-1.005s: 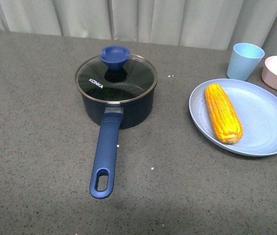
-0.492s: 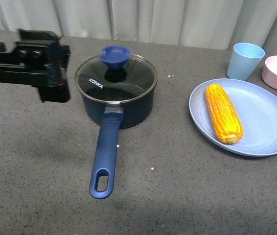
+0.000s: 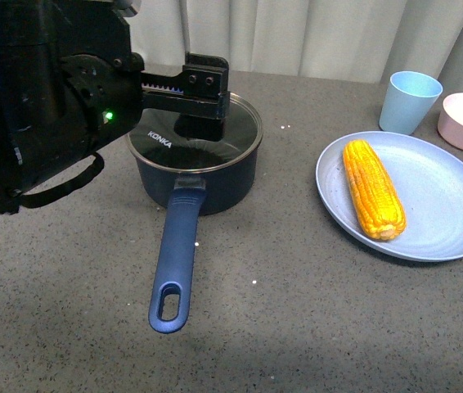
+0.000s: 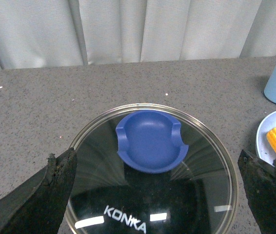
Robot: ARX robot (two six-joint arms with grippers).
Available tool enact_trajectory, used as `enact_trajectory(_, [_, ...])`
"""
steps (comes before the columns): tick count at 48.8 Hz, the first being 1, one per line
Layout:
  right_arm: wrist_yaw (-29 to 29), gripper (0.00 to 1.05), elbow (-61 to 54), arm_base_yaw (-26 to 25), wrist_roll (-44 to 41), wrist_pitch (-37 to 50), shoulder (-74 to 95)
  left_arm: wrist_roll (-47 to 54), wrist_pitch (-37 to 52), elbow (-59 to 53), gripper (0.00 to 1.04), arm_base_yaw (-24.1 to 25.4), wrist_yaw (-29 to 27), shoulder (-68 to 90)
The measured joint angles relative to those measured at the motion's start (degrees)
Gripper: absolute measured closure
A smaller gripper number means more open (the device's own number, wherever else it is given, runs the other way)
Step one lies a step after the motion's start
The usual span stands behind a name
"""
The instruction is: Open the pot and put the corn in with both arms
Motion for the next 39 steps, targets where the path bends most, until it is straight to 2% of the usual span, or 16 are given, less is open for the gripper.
enact_trajectory(20, [0.0,0.09,0.0,0.0,0.0,0.0,0.0,0.2,-2.51,8.35,0.06,-2.16,-2.47,8.0])
enact_trajectory(39, [0.0,0.09,0.0,0.0,0.0,0.0,0.0,0.22,-3.34,13.49,0.06,-1.68,-3.72,12.9])
